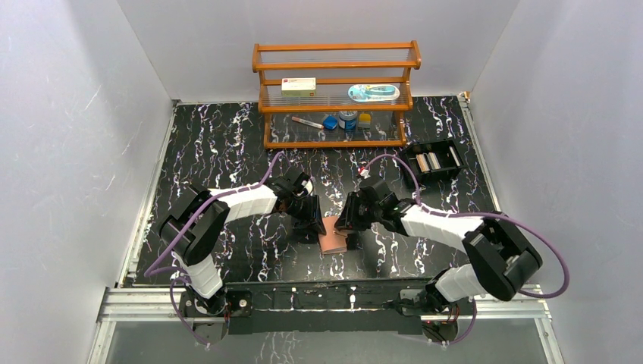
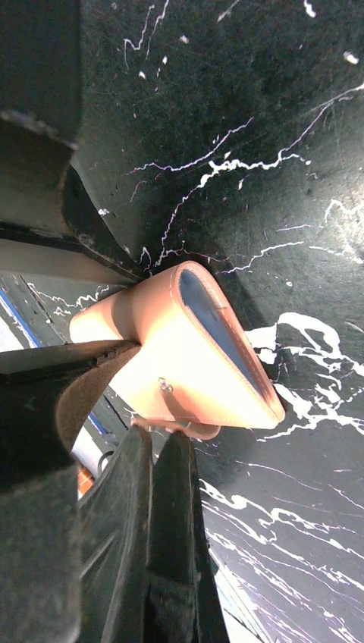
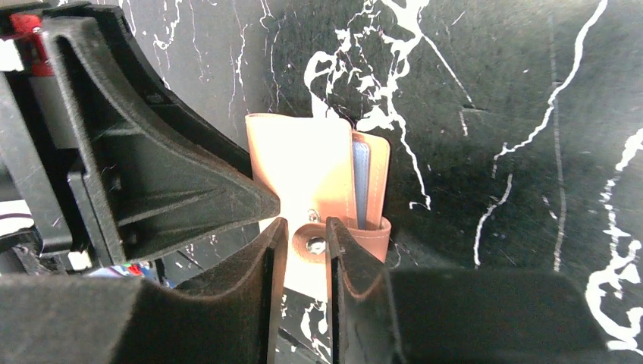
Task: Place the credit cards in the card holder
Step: Close the card holder at the center of the board.
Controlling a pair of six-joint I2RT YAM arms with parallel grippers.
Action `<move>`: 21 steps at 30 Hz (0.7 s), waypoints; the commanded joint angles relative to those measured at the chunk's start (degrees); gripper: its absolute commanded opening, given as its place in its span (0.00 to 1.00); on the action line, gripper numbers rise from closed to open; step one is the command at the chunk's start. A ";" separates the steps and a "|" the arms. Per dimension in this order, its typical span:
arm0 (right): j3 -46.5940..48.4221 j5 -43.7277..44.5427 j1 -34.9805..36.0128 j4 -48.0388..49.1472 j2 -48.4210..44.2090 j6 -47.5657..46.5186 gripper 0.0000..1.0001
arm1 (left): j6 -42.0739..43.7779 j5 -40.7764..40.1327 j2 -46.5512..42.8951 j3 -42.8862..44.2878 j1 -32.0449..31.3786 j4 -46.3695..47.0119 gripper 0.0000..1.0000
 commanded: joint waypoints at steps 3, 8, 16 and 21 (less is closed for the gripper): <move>1.60 1.93 0.16 -4.95 -4.24 -3.31 0.35 | 2.63 -0.34 -0.37 0.82 -0.33 -4.76 0.31; -0.32 1.56 0.15 -3.83 -5.44 -1.60 0.31 | 2.28 -0.58 -1.25 0.77 -0.33 -4.71 0.31; -1.13 1.18 0.23 -3.49 -6.49 -0.64 0.33 | 1.71 -0.32 -0.66 0.41 -0.33 -4.42 0.31; 0.35 2.80 0.55 -6.48 -7.21 -1.70 0.35 | 1.67 -0.48 -0.77 0.35 -0.31 -4.53 0.31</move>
